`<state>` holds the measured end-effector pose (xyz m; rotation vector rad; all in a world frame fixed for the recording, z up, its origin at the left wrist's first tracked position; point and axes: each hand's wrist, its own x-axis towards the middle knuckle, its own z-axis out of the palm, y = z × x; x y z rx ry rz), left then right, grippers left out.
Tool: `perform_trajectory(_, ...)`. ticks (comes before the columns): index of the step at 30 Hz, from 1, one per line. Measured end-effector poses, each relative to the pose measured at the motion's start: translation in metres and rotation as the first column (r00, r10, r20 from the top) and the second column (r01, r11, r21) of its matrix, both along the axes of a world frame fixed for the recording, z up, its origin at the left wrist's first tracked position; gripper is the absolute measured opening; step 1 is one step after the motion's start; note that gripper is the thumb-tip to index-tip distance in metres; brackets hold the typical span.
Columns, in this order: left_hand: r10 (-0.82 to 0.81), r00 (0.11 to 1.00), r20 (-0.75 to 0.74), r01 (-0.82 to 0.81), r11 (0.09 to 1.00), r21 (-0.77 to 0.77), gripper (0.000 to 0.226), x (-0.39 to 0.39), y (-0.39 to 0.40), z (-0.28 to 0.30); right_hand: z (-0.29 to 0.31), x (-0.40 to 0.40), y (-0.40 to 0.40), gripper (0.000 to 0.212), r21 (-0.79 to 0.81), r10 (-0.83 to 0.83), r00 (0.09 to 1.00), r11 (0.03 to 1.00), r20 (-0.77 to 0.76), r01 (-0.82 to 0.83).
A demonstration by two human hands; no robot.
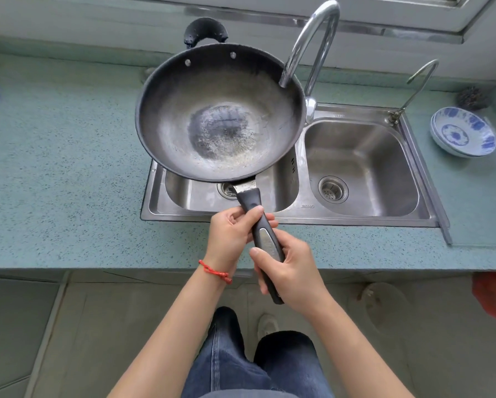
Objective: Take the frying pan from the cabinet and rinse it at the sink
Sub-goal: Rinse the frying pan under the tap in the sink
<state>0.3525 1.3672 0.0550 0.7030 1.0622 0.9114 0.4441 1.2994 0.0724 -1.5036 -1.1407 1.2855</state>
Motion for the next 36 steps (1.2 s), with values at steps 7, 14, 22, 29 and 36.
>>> perform_trajectory(7,0.119,0.993,-0.01,-0.119,0.993,-0.009,0.012,0.018,-0.013,0.003,-0.004,0.017,-0.007,0.018,0.012,0.041,0.999,0.999,-0.019,-0.041)
perform_trajectory(14,0.276,0.96,-0.042,-0.275,0.961,0.024,0.013,0.048,-0.035,0.009,-0.004,0.052,-0.015,0.02,0.024,0.156,0.983,0.988,-0.101,-0.154)
perform_trajectory(22,0.436,0.898,-0.062,-0.435,0.9,0.04,0.018,0.067,-0.058,0.014,-0.002,0.074,-0.022,0.018,0.008,0.307,0.943,0.951,-0.131,-0.308)
perform_trajectory(29,0.601,0.795,-0.085,-0.6,0.799,0.037,0.016,0.042,-0.089,0.017,0.001,0.052,-0.038,0.02,0.011,0.468,0.87,0.881,-0.153,-0.472)
perform_trajectory(36,0.754,0.655,-0.044,-0.753,0.657,0.039,0.013,-0.007,-0.131,0.024,0.01,0.003,-0.06,0.027,0.023,0.622,0.772,0.781,-0.135,-0.625)
